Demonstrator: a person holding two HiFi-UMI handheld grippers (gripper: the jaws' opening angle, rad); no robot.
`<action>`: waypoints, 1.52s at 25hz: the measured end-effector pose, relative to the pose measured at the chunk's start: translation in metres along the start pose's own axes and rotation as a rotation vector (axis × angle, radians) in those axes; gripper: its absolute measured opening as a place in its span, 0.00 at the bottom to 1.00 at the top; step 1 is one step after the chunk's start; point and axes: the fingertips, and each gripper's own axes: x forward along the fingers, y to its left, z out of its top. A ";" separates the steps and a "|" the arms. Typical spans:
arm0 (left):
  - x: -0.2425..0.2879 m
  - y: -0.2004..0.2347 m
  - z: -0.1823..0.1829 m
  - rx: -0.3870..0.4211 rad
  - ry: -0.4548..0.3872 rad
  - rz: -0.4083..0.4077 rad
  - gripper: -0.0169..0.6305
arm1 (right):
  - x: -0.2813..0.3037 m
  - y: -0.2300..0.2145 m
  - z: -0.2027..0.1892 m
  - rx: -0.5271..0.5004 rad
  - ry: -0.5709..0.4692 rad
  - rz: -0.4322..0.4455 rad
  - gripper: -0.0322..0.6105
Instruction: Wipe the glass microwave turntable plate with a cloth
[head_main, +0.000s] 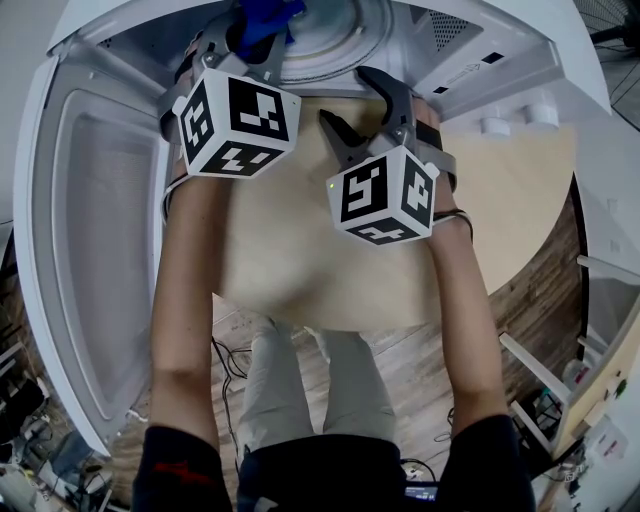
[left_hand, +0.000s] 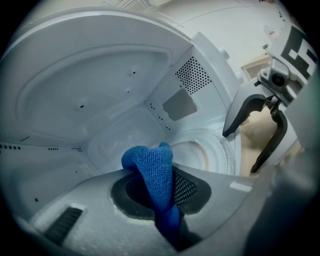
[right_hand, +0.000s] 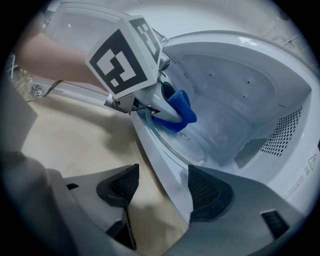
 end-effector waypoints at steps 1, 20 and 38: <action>0.000 0.000 0.000 -0.001 0.001 -0.007 0.11 | 0.000 0.000 0.000 0.001 0.000 0.000 0.50; 0.021 -0.033 0.035 0.024 -0.035 -0.092 0.11 | 0.000 0.000 0.000 0.000 0.001 -0.001 0.50; 0.024 -0.065 0.060 0.126 -0.065 -0.210 0.11 | 0.000 0.000 0.000 0.001 0.001 -0.003 0.50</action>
